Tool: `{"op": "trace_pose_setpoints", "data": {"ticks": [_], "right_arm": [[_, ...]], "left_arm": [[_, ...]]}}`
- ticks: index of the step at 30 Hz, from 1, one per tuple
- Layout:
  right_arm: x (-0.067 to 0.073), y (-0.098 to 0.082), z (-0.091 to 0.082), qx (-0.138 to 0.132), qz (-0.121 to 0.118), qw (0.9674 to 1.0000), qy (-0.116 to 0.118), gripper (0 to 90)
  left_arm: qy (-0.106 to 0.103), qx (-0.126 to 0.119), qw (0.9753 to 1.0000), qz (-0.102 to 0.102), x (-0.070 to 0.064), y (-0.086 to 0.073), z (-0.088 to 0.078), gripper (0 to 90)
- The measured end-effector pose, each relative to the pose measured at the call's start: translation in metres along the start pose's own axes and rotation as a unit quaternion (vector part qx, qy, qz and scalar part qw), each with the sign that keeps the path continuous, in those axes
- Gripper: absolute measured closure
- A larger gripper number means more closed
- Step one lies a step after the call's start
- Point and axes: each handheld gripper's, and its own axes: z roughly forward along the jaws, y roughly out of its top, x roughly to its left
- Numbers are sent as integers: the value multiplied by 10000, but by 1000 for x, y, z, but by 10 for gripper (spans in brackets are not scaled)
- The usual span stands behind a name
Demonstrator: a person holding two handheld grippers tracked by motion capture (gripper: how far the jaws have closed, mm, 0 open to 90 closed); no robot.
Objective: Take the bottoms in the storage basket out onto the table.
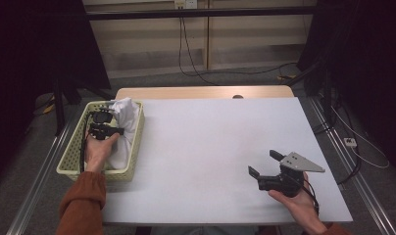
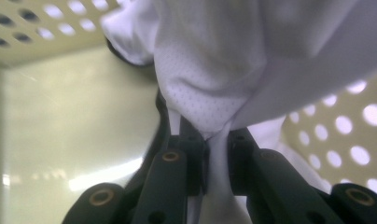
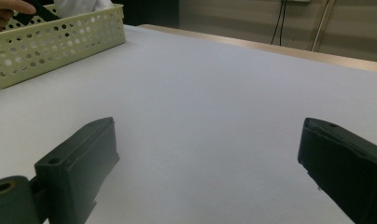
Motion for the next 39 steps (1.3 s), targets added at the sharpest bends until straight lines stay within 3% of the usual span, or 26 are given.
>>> {"op": "trace_pose_setpoints", "data": {"ticks": [3,10,14,21,39], "right_arm": [[-1,0,0,-2,36,10000,-20,45],[-1,0,0,6,54,10000,-25,46],[-2,0,0,2,55,10000,-26,46],[-1,0,0,0,53,10000,-28,47],[-1,1,-2,-54,18,10000,1,50]], "left_arm": [[-59,-170,9998,-22,0,1,-5,820],[98,-483,9987,96,-7,3,-16,826],[41,-632,9980,84,-8,2,-22,827],[-10,-1069,9943,27,-11,1,-32,828],[-21,-1690,9856,101,-14,1,-50,828]]}}
